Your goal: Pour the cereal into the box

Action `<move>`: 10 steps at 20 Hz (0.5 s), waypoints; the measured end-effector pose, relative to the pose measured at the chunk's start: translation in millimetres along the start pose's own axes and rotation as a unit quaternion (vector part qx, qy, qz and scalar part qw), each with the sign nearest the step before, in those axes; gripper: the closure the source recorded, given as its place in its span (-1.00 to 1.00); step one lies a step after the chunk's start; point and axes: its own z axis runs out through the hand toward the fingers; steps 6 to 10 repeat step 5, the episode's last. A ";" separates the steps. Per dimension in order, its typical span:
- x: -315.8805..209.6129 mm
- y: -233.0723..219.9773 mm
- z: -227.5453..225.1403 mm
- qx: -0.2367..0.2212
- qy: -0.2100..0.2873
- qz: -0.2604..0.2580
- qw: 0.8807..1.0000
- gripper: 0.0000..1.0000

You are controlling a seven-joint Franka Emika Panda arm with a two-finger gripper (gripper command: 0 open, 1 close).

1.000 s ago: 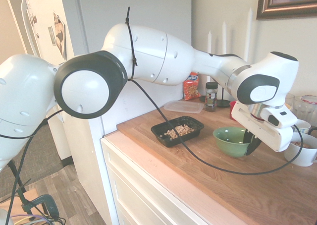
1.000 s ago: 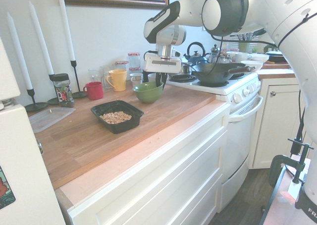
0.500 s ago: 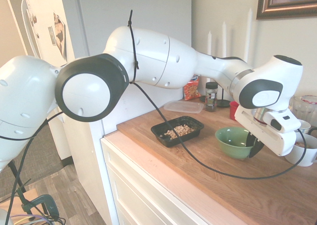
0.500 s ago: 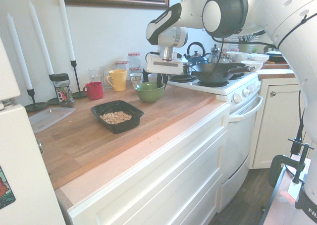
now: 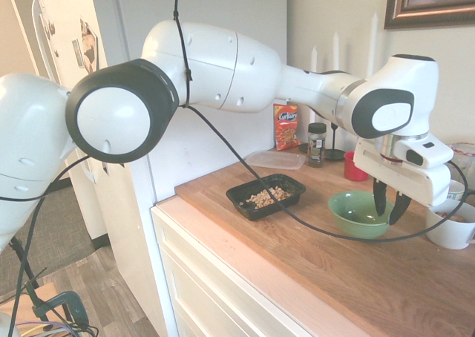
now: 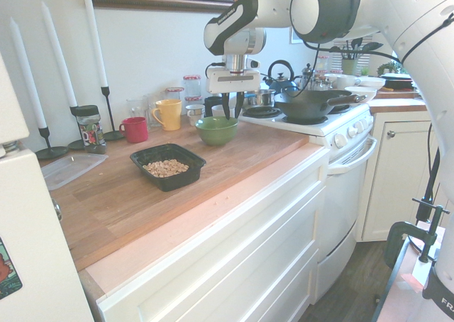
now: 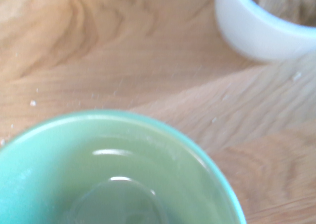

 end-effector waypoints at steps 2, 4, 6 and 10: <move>-6.2 -4.7 -25.7 -0.002 0.023 -0.003 1.000 -1.00; -13.5 -6.6 -50.1 0.000 0.038 -0.006 0.999 -1.00; -17.2 -6.6 -58.7 0.000 0.041 -0.006 0.999 -1.00; -17.2 -6.6 -58.7 0.000 0.041 -0.006 0.999 -1.00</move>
